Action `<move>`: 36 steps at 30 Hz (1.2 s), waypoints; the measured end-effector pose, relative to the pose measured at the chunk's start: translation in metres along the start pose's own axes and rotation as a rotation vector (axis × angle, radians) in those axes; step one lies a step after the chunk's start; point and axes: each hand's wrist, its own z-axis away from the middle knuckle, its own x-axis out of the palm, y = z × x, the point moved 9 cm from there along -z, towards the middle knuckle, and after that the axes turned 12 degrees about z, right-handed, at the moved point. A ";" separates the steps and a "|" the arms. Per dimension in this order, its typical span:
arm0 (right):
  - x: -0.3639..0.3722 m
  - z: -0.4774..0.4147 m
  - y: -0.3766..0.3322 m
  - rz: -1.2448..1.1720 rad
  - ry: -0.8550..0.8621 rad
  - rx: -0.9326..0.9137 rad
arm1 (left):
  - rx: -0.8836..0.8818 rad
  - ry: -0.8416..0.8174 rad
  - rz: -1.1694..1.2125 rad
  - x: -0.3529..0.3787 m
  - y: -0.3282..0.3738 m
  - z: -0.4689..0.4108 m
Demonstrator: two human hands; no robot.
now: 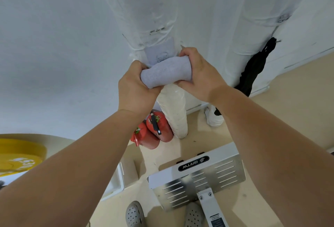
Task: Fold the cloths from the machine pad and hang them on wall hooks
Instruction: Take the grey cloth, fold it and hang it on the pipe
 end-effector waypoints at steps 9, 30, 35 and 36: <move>-0.022 0.006 -0.010 0.080 0.132 0.004 | 0.199 -0.050 -0.145 -0.013 0.016 0.007; -0.019 0.032 -0.021 0.294 0.167 0.104 | 0.107 -0.103 -0.324 -0.015 0.019 0.011; -0.025 0.046 -0.025 0.304 0.169 0.130 | 0.139 -0.109 -0.364 -0.013 0.027 0.023; -0.026 0.048 -0.026 0.303 0.163 0.141 | 0.142 -0.108 -0.373 -0.013 0.028 0.026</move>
